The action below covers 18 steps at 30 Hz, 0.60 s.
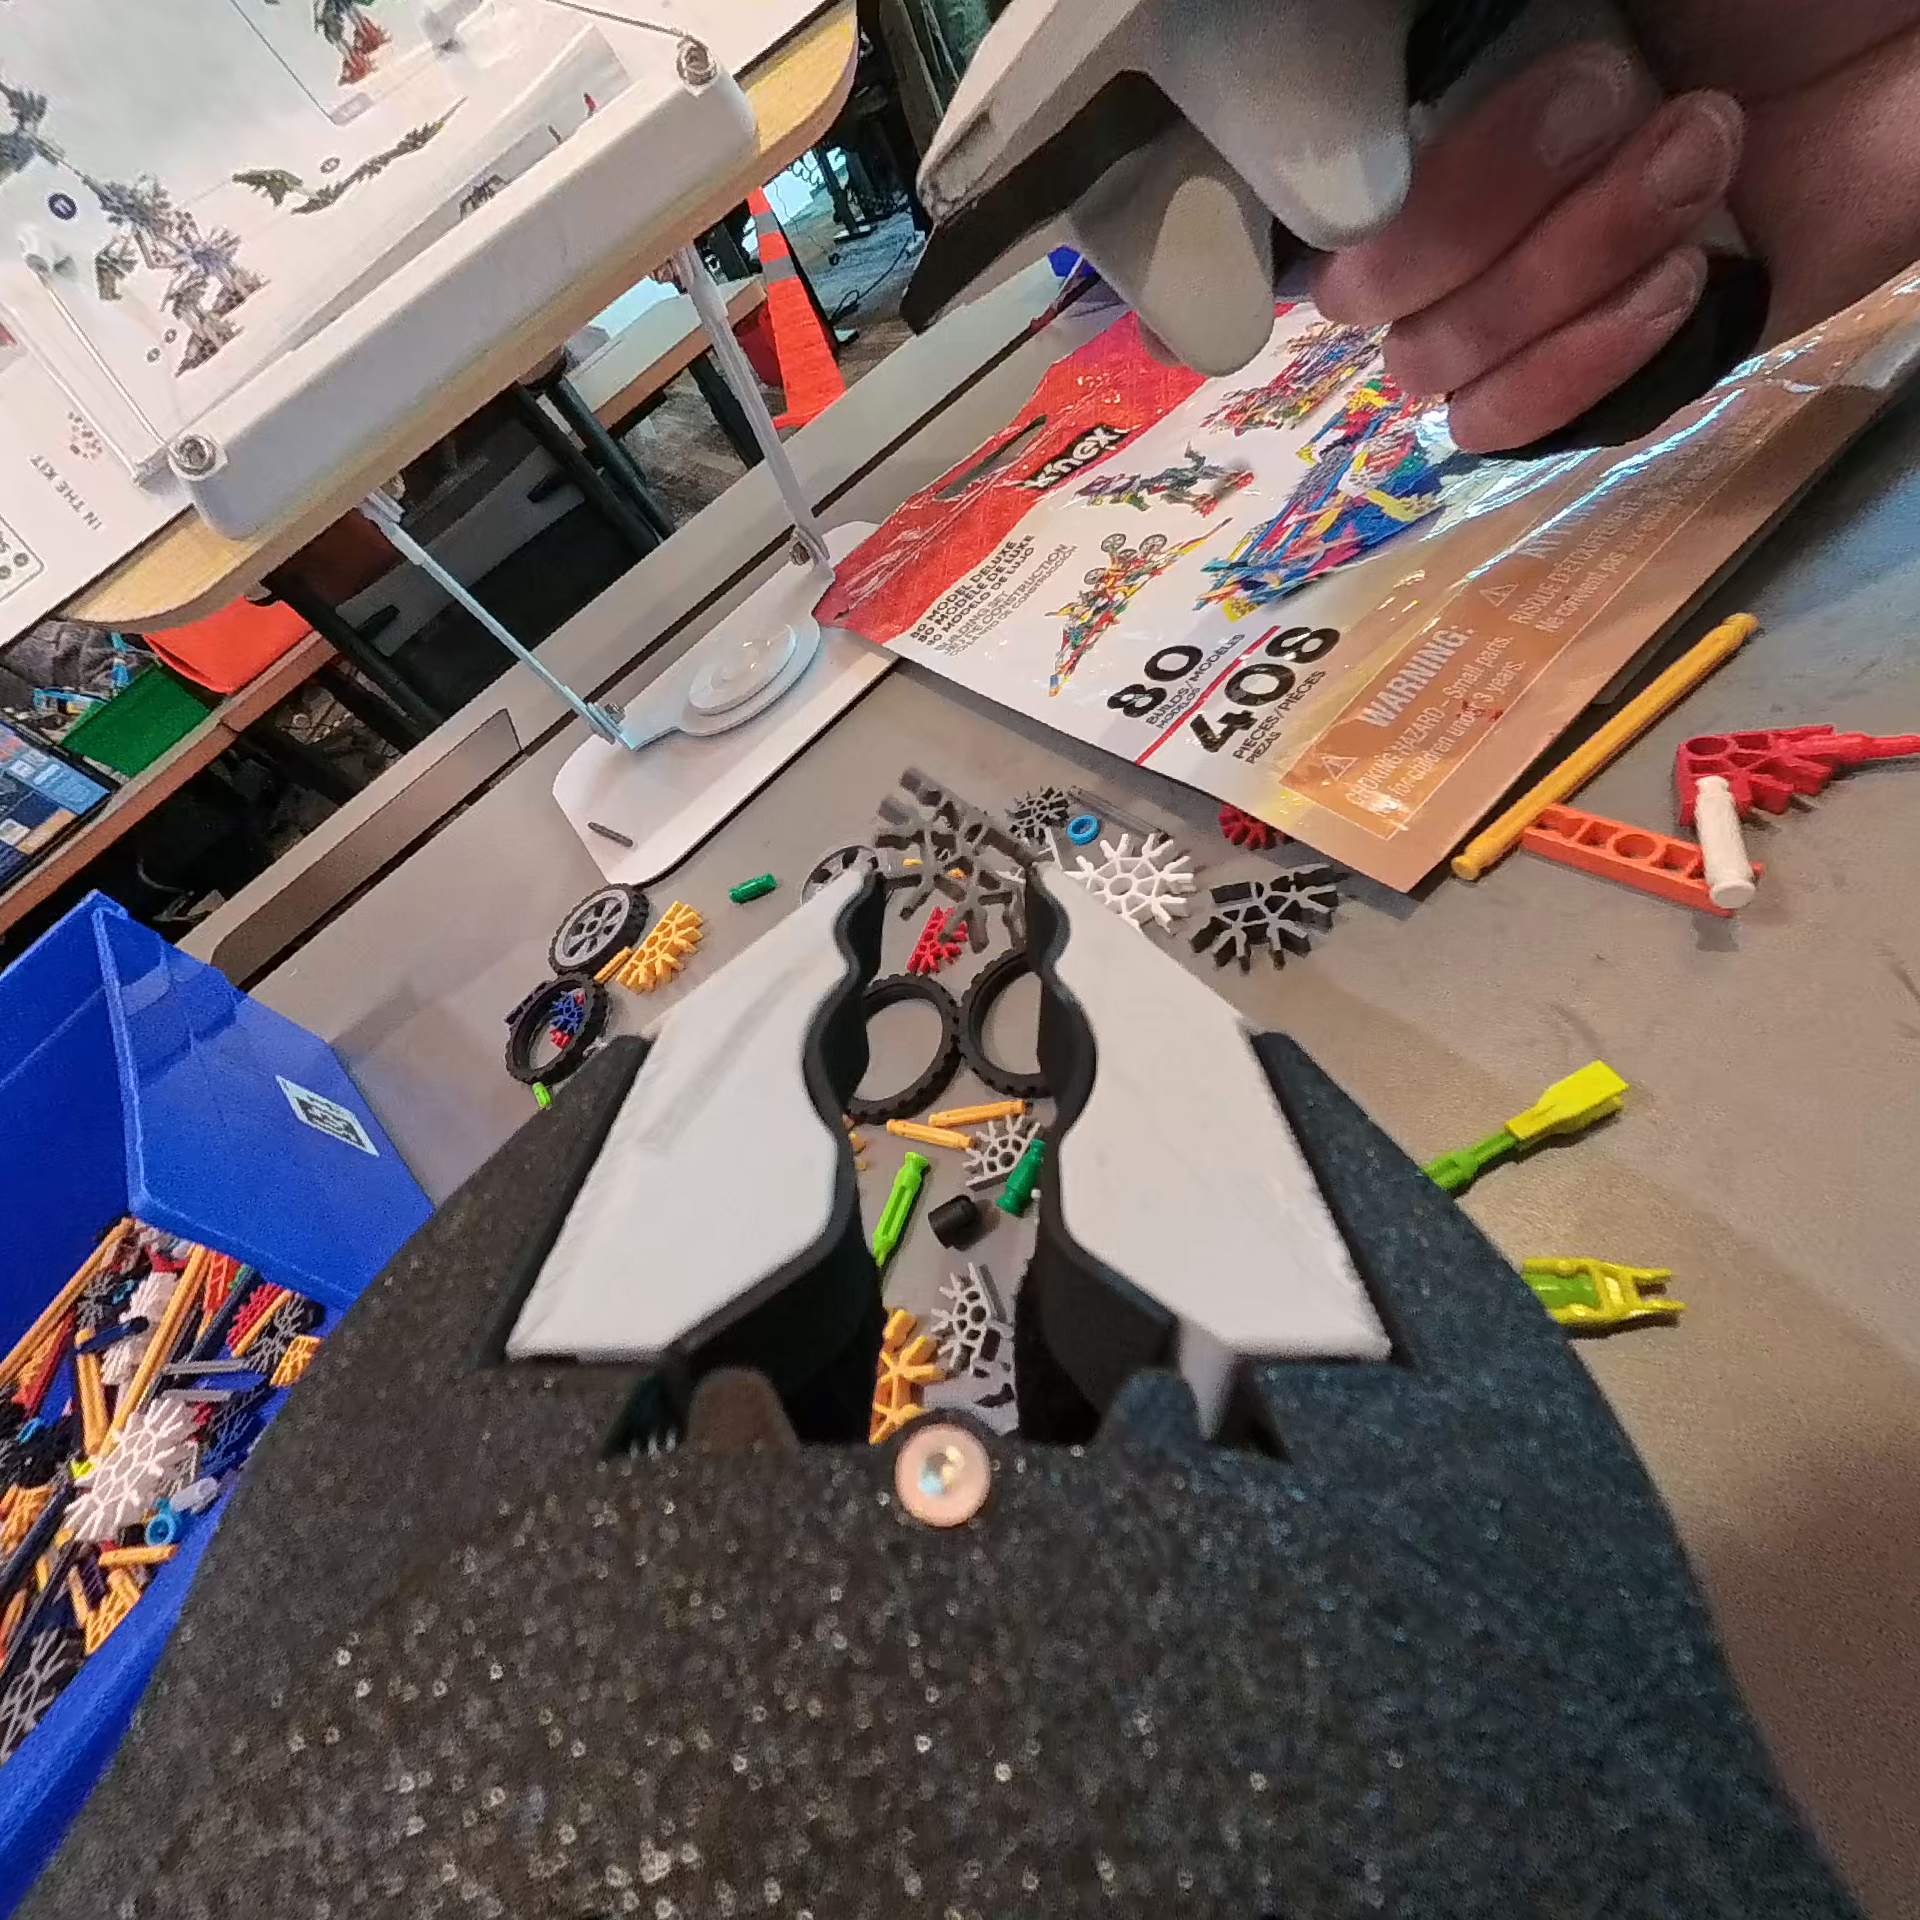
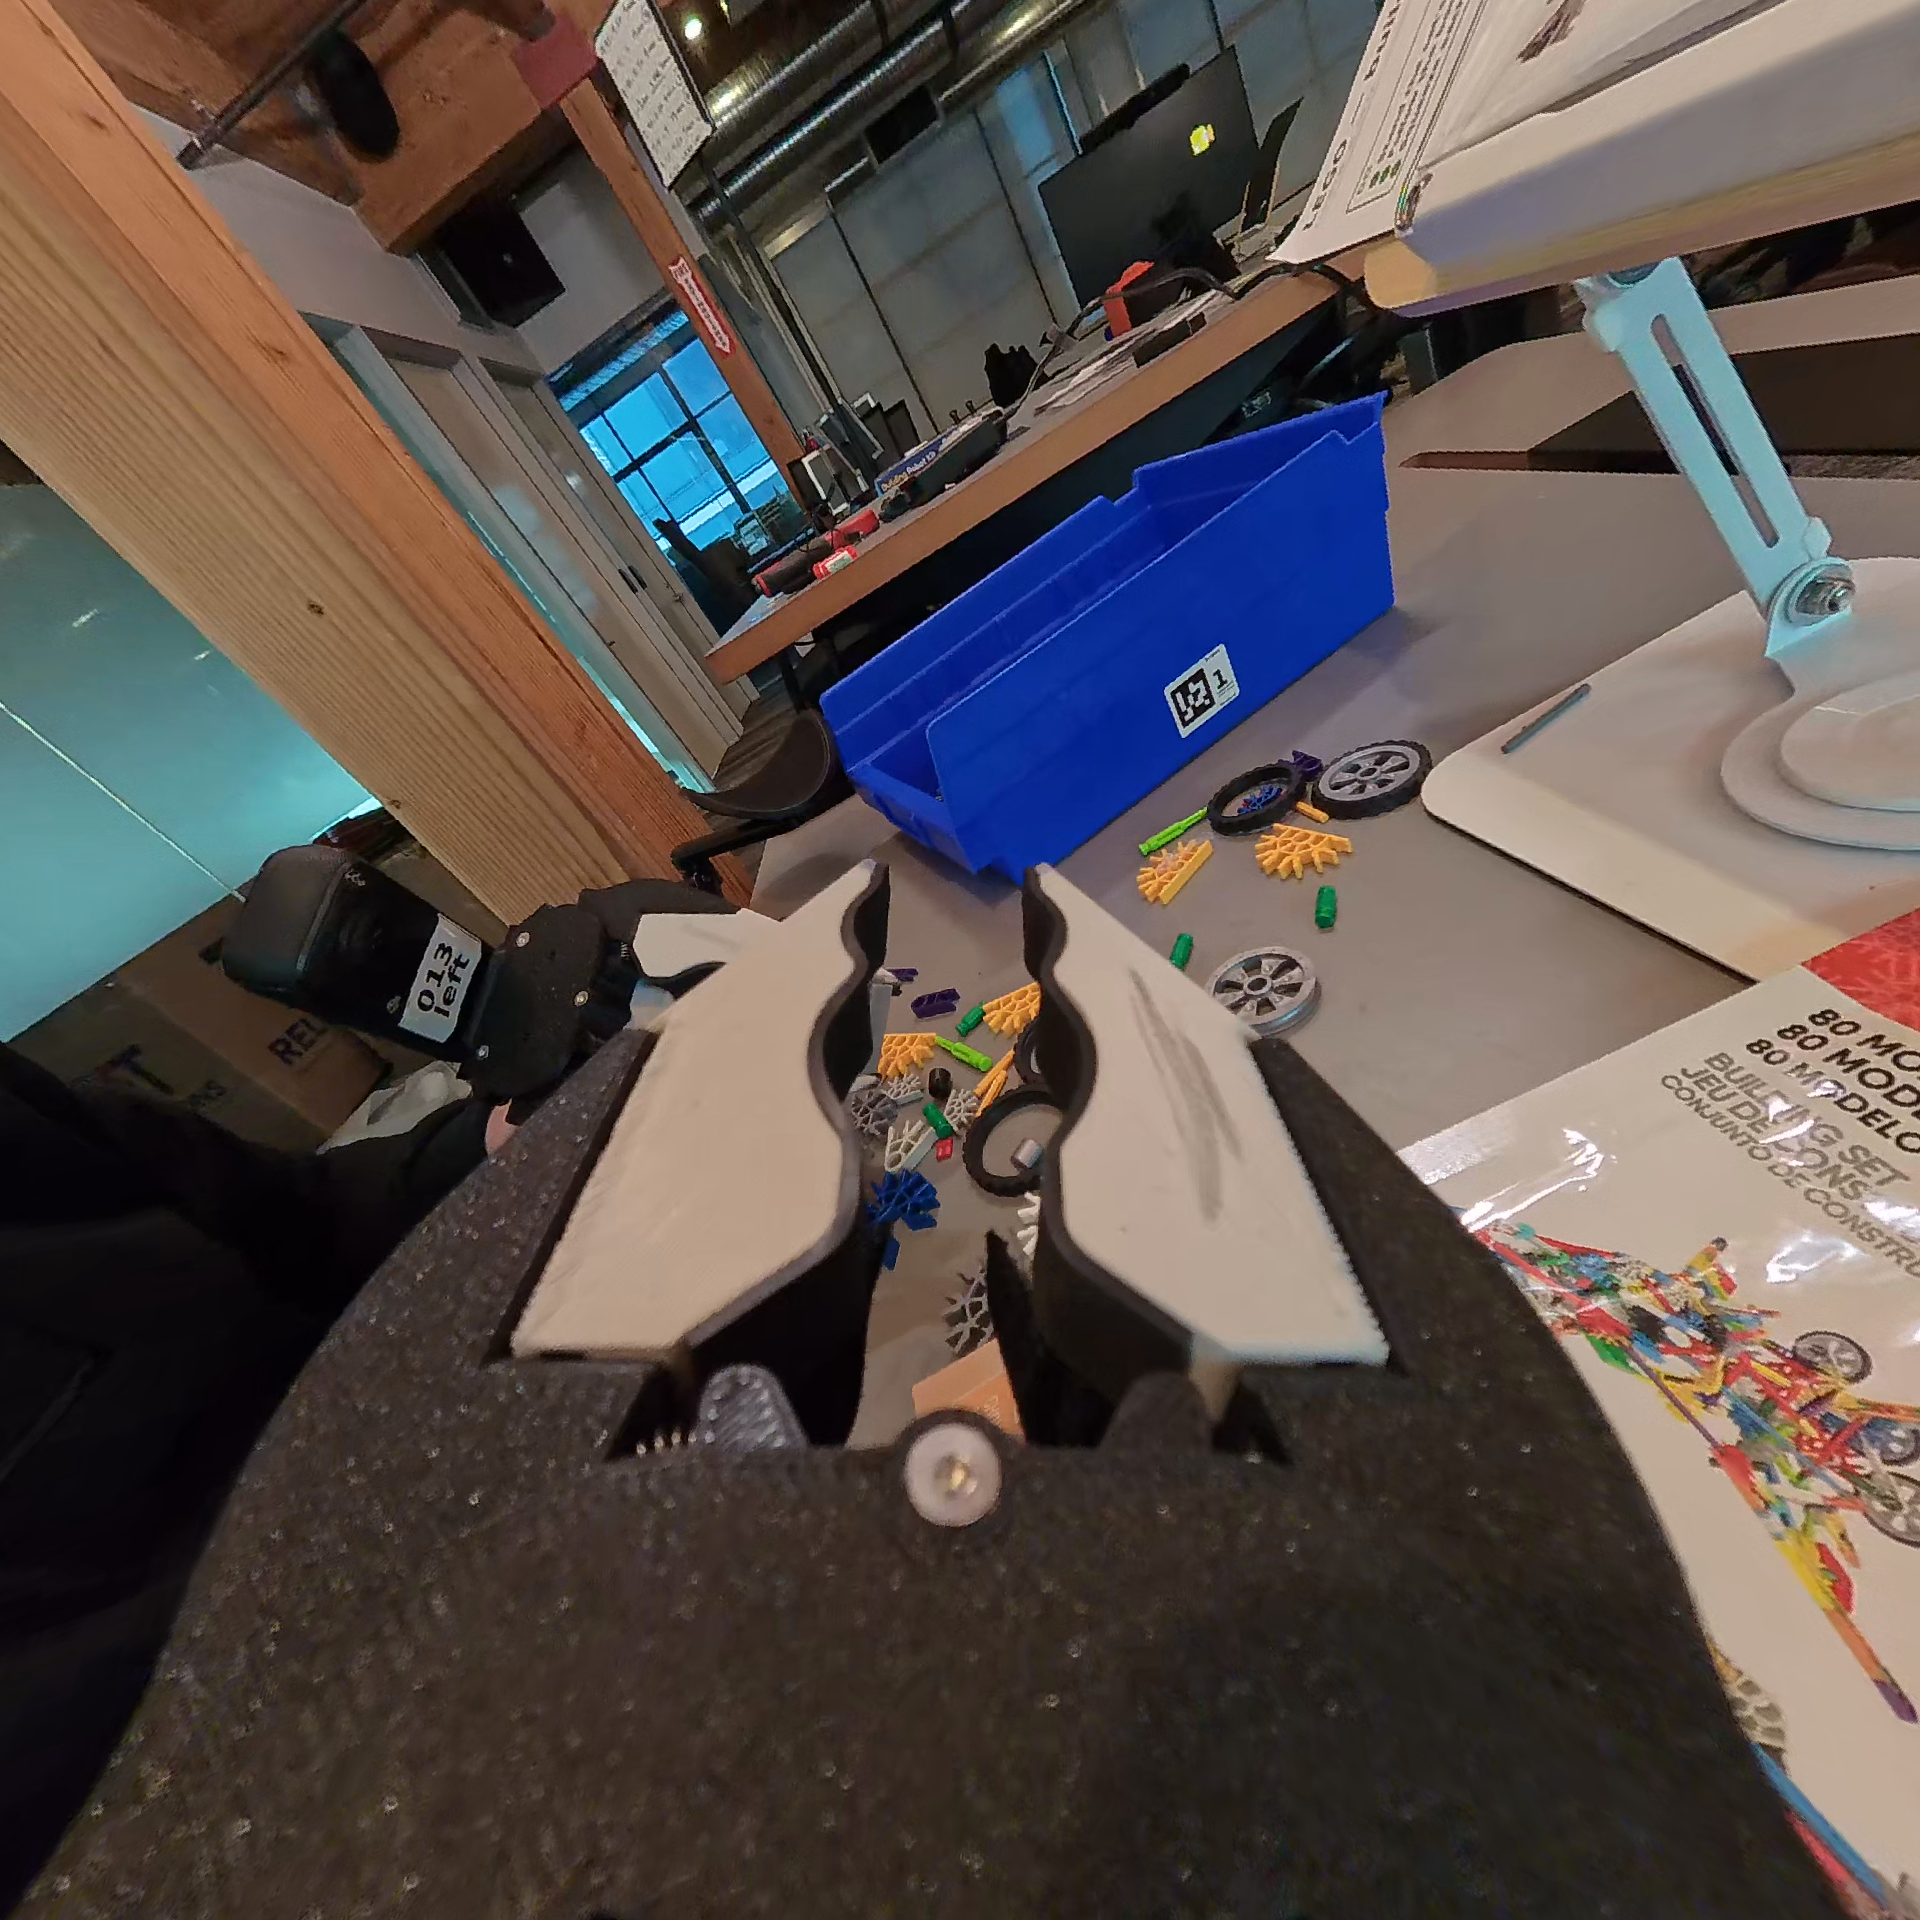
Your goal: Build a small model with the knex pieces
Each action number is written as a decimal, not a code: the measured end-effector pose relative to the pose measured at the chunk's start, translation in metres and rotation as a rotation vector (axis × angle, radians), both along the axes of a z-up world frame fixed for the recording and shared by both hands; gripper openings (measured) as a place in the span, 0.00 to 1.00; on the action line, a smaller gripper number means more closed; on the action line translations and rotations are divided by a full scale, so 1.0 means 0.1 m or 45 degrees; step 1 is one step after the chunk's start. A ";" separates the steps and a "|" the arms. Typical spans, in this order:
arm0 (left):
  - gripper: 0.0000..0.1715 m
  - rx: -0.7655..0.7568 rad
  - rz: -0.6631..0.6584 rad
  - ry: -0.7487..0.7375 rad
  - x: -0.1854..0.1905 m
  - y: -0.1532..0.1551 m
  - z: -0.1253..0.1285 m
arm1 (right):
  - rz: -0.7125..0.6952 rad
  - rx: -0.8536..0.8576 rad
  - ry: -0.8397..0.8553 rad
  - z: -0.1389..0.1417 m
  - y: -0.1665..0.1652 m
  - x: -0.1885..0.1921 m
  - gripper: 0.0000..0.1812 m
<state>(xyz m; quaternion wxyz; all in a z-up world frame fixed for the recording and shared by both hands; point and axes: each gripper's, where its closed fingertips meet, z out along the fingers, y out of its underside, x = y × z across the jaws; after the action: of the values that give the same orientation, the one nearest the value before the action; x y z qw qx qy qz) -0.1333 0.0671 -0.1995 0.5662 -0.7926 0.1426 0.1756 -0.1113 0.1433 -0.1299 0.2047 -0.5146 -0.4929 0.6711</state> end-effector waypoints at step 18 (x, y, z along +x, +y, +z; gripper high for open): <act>0.14 -0.016 0.107 0.011 -0.31 -0.20 0.00 | -0.311 0.242 0.188 0.35 0.45 0.12 0.13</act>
<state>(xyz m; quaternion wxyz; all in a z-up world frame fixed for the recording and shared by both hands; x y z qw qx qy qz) -0.1638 0.0470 -0.1995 0.5526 -0.8007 0.1127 0.2018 -0.0991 0.1880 -0.0945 0.3681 -0.4983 -0.4717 0.6275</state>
